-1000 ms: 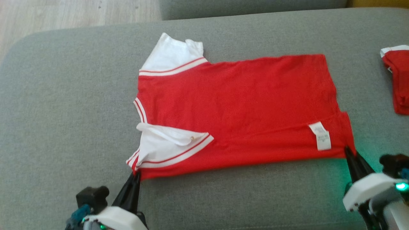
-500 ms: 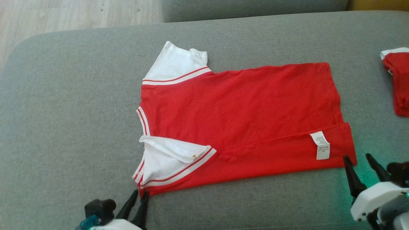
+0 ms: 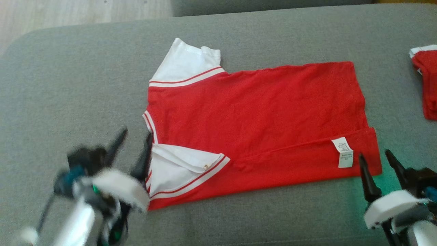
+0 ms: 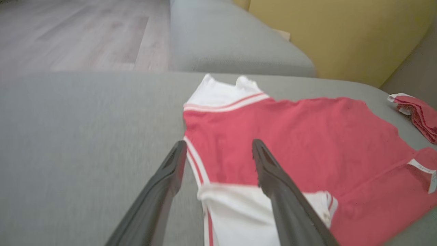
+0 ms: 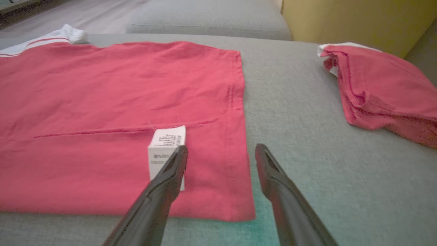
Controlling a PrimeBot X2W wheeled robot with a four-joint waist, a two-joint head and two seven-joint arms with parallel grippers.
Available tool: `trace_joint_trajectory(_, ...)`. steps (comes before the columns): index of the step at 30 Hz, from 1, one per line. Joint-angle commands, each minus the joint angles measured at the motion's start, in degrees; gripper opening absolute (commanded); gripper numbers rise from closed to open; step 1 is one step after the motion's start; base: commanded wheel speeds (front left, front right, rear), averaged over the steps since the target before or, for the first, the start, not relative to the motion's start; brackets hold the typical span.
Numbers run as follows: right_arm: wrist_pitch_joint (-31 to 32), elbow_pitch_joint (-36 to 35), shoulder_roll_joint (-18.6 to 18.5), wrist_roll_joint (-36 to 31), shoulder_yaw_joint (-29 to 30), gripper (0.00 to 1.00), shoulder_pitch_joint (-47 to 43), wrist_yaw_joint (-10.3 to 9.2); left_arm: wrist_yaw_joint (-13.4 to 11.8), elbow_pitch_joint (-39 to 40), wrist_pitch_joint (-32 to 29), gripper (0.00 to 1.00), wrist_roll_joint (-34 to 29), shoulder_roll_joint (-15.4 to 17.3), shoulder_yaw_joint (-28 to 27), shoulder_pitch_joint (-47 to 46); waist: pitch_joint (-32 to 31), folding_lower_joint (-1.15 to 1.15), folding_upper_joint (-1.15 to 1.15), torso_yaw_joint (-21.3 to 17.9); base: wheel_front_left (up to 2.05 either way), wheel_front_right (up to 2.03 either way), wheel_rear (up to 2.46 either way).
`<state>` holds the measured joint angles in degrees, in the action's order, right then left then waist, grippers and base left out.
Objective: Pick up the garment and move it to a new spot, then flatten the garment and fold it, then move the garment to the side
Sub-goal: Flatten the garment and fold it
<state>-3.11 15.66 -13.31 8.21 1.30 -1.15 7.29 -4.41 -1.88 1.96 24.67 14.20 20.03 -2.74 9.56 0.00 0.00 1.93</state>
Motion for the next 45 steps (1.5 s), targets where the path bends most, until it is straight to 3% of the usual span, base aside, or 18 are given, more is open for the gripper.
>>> trace_joint_trajectory(1,-1.0,-1.98,-0.85,-0.44,-1.95,1.0,2.78,0.2,0.79,2.33,-1.44,1.0,-0.72,2.14,-2.24,-6.29,0.63,0.0,0.0,-0.74,0.0,0.0,0.0)
trace_joint_trajectory(8,-2.41,-3.31,-0.99,0.01,-3.69,1.0,7.28,0.2,6.77,-2.85,-11.55,1.0,-1.41,6.47,-1.37,-26.58,5.78,0.0,0.0,-3.39,0.0,0.0,0.0)
trace_joint_trajectory(11,-2.7,-3.99,-1.18,0.54,-3.66,1.0,8.63,0.2,9.86,-8.07,-16.38,1.0,1.41,7.02,-0.65,-35.44,8.8,0.0,0.0,-4.72,0.0,0.0,0.0)
trace_joint_trajectory(14,-2.99,-4.4,-1.43,0.96,-3.74,1.0,10.01,0.2,11.35,-13.19,-20.03,1.0,5.59,8.14,-0.36,-43.52,12.19,0.0,0.0,-6.47,0.0,0.0,0.0)
trace_joint_trajectory(20,-4.2,-4.8,-1.53,1.64,-3.58,1.0,12.22,0.2,11.85,-23.63,-23.7,1.0,7.59,12.08,3.28,-55.23,17.77,0.0,0.0,-9.25,0.0,0.0,0.0)
trace_joint_trajectory(28,-5.19,-4.4,-1.06,2.23,-3.37,1.0,13.73,0.2,11.88,-31.62,-26.2,1.0,11.62,14.46,8.07,-61.94,22.09,0.0,0.0,-11.25,0.0,0.0,0.0)
trace_joint_trajectory(45,-7.3,-1.58,0.0,2.51,-4.16,1.0,16.4,0.2,11.89,-37.39,-24.59,1.0,14.66,18.39,17.65,-68.51,25.42,0.0,0.0,-12.85,0.0,0.0,0.0)
